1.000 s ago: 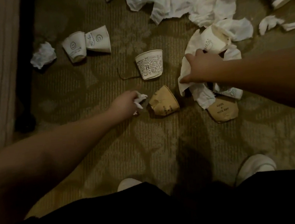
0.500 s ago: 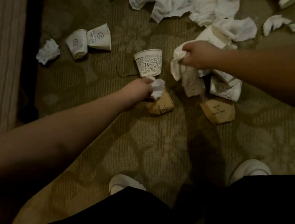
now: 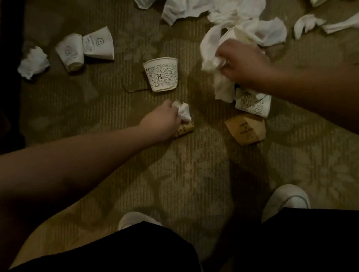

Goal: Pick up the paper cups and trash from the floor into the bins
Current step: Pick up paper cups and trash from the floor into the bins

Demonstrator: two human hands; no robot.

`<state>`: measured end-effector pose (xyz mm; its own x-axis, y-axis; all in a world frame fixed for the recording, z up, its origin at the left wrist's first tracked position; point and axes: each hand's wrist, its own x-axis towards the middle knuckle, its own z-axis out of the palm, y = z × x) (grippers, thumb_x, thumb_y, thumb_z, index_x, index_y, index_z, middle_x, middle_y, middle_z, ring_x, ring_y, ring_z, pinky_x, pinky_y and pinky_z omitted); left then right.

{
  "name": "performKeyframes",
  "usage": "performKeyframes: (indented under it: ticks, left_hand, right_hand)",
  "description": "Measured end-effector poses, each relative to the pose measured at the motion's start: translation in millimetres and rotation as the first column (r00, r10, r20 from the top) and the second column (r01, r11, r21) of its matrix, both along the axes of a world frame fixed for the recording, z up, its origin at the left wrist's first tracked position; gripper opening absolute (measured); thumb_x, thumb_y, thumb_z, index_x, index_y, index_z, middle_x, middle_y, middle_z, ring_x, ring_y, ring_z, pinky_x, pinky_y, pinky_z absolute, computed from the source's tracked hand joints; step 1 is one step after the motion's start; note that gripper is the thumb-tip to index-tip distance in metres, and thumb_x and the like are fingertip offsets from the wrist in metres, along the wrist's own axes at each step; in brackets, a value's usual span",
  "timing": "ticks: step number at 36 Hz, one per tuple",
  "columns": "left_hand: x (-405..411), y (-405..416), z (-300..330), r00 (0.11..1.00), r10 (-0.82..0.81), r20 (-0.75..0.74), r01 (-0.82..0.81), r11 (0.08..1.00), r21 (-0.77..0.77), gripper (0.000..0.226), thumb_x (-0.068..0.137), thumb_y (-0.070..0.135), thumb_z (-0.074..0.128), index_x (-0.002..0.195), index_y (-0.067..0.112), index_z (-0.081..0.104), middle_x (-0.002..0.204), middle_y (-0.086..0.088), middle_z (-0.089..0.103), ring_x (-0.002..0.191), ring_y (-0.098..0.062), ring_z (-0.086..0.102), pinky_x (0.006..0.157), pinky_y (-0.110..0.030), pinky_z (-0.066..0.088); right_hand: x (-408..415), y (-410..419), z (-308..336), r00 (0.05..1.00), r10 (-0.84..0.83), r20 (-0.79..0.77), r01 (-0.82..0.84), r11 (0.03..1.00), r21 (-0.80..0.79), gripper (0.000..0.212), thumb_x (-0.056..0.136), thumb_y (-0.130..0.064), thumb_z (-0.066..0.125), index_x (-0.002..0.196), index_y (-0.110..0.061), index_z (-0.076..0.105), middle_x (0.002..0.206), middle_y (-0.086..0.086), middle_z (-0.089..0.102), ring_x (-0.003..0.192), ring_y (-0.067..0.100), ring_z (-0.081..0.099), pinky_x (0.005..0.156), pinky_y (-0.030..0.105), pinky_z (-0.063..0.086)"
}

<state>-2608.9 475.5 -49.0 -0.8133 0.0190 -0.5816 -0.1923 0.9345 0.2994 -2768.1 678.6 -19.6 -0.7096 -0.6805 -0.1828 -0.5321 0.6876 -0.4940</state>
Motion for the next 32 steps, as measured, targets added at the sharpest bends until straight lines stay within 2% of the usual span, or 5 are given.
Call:
performKeyframes:
  ticks: [7,17,20,25,32]
  left_hand:
    - [7,6,-9,0.992,-0.118,-0.046,0.114,0.991,-0.074,0.024,0.101,0.020,0.047,0.110,0.003,0.062,0.113,-0.015,0.054,0.098,-0.029,0.057,0.074,-0.032,0.036]
    - [-8,1,-15,0.887,0.459,-0.055,-0.452,0.886,0.103,0.048,0.092,0.021,0.064,0.131,0.008,0.039,0.126,-0.014,0.054,0.114,-0.030,0.055,0.083,-0.036,0.045]
    - [-16,-6,-19,0.885,0.466,-0.001,-0.466,0.884,0.028,0.065,0.086,0.032,0.072,0.137,0.005,0.040,0.140,-0.017,0.041,0.129,-0.033,0.044,0.102,-0.039,0.042]
    - [-23,-11,-19,0.902,0.419,0.104,-0.422,0.907,0.004,0.054,0.089,0.036,0.069,0.131,0.009,0.052,0.126,-0.011,0.058,0.112,-0.024,0.058,0.079,-0.031,0.045]
    - [-20,-14,-12,0.871,0.448,0.199,-0.468,0.881,0.066,0.046,0.088,0.033,0.071,0.126,0.011,0.058,0.118,-0.008,0.063,0.101,-0.022,0.060,0.077,-0.032,0.049]
  right_hand:
    - [62,13,-40,0.880,0.429,0.206,-0.474,0.827,0.303,0.039,0.095,-0.023,0.060,0.133,-0.017,0.056,0.139,0.004,0.048,0.121,0.022,0.051,0.091,0.033,0.046]
    - [58,17,-54,0.845,0.383,0.374,-0.498,0.817,0.290,0.054,0.097,-0.056,0.048,0.137,-0.022,0.058,0.146,-0.005,0.045,0.130,0.016,0.047,0.106,0.038,0.043]
    - [58,18,-55,0.825,0.508,0.248,-0.564,0.769,0.300,0.042,0.100,-0.047,0.047,0.132,-0.025,0.062,0.145,-0.003,0.048,0.128,0.020,0.044,0.104,0.039,0.040]
    - [57,16,-50,0.835,0.539,0.113,-0.535,0.745,0.398,0.034,0.098,-0.048,0.050,0.125,-0.034,0.067,0.159,-0.002,0.031,0.143,0.027,0.024,0.104,0.048,0.037]
    - [55,-2,-43,0.833,0.525,0.175,-0.545,0.721,0.428,0.037,0.097,-0.036,0.058,0.132,-0.028,0.058,0.145,0.000,0.047,0.122,0.024,0.048,0.093,0.038,0.047]
